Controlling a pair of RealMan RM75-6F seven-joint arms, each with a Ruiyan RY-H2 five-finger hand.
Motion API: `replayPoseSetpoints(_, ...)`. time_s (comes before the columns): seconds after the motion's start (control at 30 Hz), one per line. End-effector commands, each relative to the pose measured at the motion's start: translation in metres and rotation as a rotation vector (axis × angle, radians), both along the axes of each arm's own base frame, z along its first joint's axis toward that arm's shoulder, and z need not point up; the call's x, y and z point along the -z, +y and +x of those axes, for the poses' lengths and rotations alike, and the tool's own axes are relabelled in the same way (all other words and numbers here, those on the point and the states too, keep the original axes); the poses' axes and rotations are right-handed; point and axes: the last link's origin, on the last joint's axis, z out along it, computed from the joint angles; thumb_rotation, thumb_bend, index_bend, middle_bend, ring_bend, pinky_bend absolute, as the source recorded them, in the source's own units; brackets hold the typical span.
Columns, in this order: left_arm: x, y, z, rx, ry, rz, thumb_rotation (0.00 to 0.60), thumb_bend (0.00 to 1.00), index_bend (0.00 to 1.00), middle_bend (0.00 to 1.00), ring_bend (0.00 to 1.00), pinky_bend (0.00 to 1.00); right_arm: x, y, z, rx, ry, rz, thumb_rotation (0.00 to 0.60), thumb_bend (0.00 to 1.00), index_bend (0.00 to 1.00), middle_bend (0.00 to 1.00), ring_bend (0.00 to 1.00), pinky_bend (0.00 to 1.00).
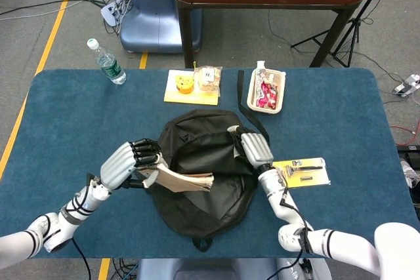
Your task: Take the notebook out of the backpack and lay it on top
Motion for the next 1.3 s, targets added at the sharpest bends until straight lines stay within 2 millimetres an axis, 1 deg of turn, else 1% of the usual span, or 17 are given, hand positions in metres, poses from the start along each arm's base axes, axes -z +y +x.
replayPoseSetpoints(0.03,-0.018,0.004,-0.003,-0.03,-0.008,0.046,0.6,0.52,0.63,0.66,0.49,0.35,-0.002,0.019,-0.004,-0.079,0.062,0.084,0.6,0.52,0.41,0.17,0.14,0.23)
replayPoseSetpoints(0.1,-0.028,0.007,-0.005,-0.044,-0.012,0.077,0.6,0.52,0.63,0.66,0.49,0.35,-0.005,0.03,-0.004,-0.129,0.099,0.114,0.6,0.33,0.31,0.14,0.11,0.19)
replayPoseSetpoints(0.13,-0.032,0.009,-0.006,-0.051,-0.012,0.09,0.6,0.52,0.63,0.66,0.49,0.35,-0.007,0.034,-0.005,-0.147,0.112,0.125,0.6,0.29,0.29,0.13,0.1,0.18)
replayPoseSetpoints(0.2,-0.041,0.012,-0.009,-0.065,-0.014,0.119,0.6,0.52,0.63,0.66,0.49,0.35,-0.012,0.045,-0.006,-0.189,0.147,0.148,0.6,0.17,0.18,0.1,0.07,0.15)
replayPoseSetpoints(0.27,-0.049,0.015,-0.012,-0.084,-0.007,0.142,0.6,0.52,0.63,0.66,0.49,0.35,-0.018,0.054,-0.007,-0.221,0.162,0.156,0.6,0.09,0.09,0.08,0.05,0.13)
replayPoseSetpoints(0.37,-0.054,0.02,-0.017,-0.118,0.016,0.161,0.6,0.52,0.63,0.66,0.49,0.35,-0.03,0.065,-0.009,-0.247,0.147,0.156,0.6,0.03,0.02,0.05,0.03,0.12)
replayPoseSetpoints(0.47,-0.054,0.027,-0.021,-0.15,0.043,0.175,0.6,0.52,0.62,0.66,0.49,0.35,-0.047,0.074,-0.011,-0.268,0.11,0.121,0.6,0.0,0.0,0.04,0.01,0.12)
replayPoseSetpoints(0.67,-0.049,0.044,-0.027,-0.189,0.116,0.235,0.6,0.52,0.62,0.66,0.49,0.35,-0.084,0.087,-0.022,-0.278,0.036,0.017,0.6,0.0,0.0,0.04,0.01,0.12)
replayPoseSetpoints(0.8,-0.044,0.055,-0.026,-0.215,0.152,0.243,0.6,0.52,0.62,0.66,0.49,0.35,-0.105,0.09,-0.031,-0.266,0.03,-0.066,0.6,0.0,0.0,0.04,0.01,0.12)
replayPoseSetpoints(0.93,-0.037,0.072,-0.025,-0.227,0.213,0.314,0.6,0.52,0.62,0.66,0.49,0.35,-0.122,0.09,-0.038,-0.238,0.024,-0.139,0.6,0.0,0.0,0.04,0.01,0.12)
replayPoseSetpoints(1.0,-0.03,0.081,-0.026,-0.252,0.235,0.326,0.6,0.52,0.62,0.66,0.49,0.35,-0.13,0.09,-0.042,-0.221,0.016,-0.171,0.6,0.0,0.0,0.04,0.01,0.12)
replayPoseSetpoints(1.1,-0.018,0.089,-0.028,-0.285,0.269,0.326,0.6,0.52,0.62,0.66,0.49,0.35,-0.139,0.088,-0.046,-0.199,0.009,-0.216,0.6,0.0,0.0,0.04,0.01,0.12)
replayPoseSetpoints(1.17,-0.009,0.09,-0.028,-0.293,0.278,0.329,0.6,0.52,0.62,0.66,0.49,0.35,-0.144,0.087,-0.049,-0.183,0.005,-0.239,0.6,0.0,0.0,0.04,0.01,0.12)
replayPoseSetpoints(1.3,0.013,0.081,-0.028,-0.276,0.312,0.325,0.6,0.52,0.61,0.67,0.49,0.35,-0.153,0.082,-0.056,-0.147,0.001,-0.28,0.6,0.0,0.0,0.04,0.01,0.12)
